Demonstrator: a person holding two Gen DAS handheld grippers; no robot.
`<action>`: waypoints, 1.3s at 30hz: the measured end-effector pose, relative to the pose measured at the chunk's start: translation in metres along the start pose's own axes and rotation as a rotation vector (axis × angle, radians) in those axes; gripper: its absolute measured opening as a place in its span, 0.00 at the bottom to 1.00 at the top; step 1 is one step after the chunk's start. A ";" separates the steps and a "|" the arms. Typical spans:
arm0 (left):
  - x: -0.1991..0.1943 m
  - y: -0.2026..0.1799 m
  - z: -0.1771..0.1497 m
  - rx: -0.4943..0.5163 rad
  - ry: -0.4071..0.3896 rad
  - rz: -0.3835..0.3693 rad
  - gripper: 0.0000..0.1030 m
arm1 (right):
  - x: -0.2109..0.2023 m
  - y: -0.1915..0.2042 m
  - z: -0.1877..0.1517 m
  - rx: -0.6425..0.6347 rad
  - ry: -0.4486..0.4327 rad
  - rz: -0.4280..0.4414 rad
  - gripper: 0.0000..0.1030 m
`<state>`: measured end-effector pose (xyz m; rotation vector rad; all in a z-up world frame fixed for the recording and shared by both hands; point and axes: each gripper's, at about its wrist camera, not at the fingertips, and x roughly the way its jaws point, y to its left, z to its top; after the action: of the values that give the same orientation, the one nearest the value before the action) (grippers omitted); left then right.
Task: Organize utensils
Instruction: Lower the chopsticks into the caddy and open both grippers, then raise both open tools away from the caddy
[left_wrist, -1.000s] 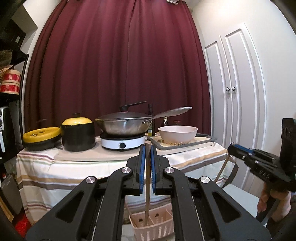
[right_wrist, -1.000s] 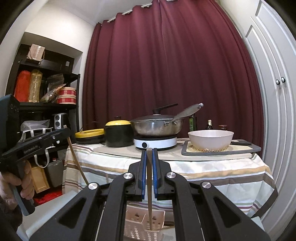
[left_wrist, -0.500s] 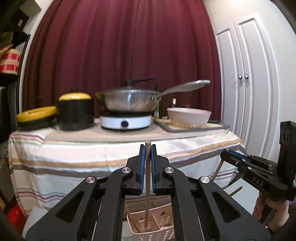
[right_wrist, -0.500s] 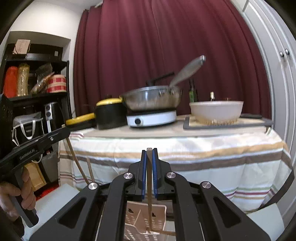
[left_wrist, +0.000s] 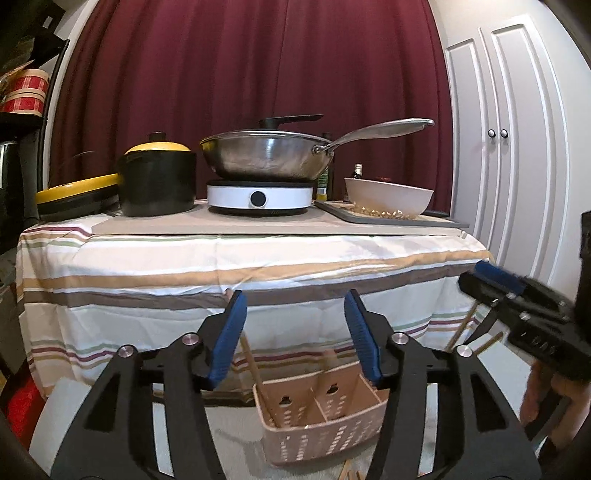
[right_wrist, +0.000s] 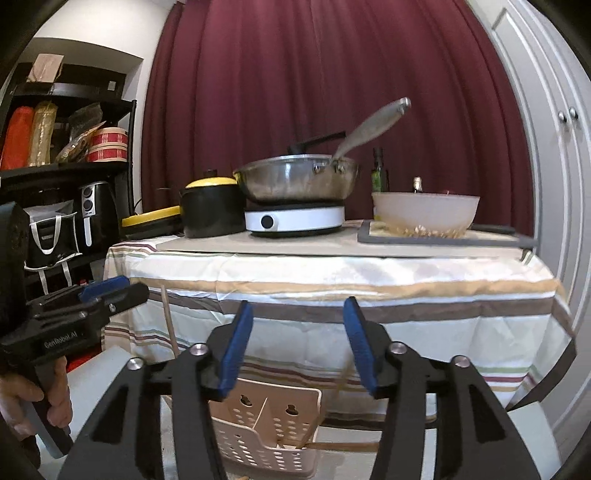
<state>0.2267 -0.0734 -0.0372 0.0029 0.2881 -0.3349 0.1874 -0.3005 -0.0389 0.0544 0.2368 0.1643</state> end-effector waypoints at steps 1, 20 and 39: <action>-0.003 0.000 -0.001 0.002 0.001 0.001 0.56 | -0.006 0.001 0.002 -0.007 -0.009 -0.003 0.54; -0.093 -0.010 -0.084 0.021 0.068 0.054 0.58 | -0.107 0.008 -0.079 -0.005 0.074 -0.053 0.51; -0.143 0.007 -0.207 -0.067 0.257 0.162 0.57 | -0.157 0.001 -0.232 0.087 0.364 -0.048 0.30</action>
<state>0.0416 -0.0103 -0.1958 0.0031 0.5504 -0.1630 -0.0188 -0.3184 -0.2280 0.1057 0.6084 0.1153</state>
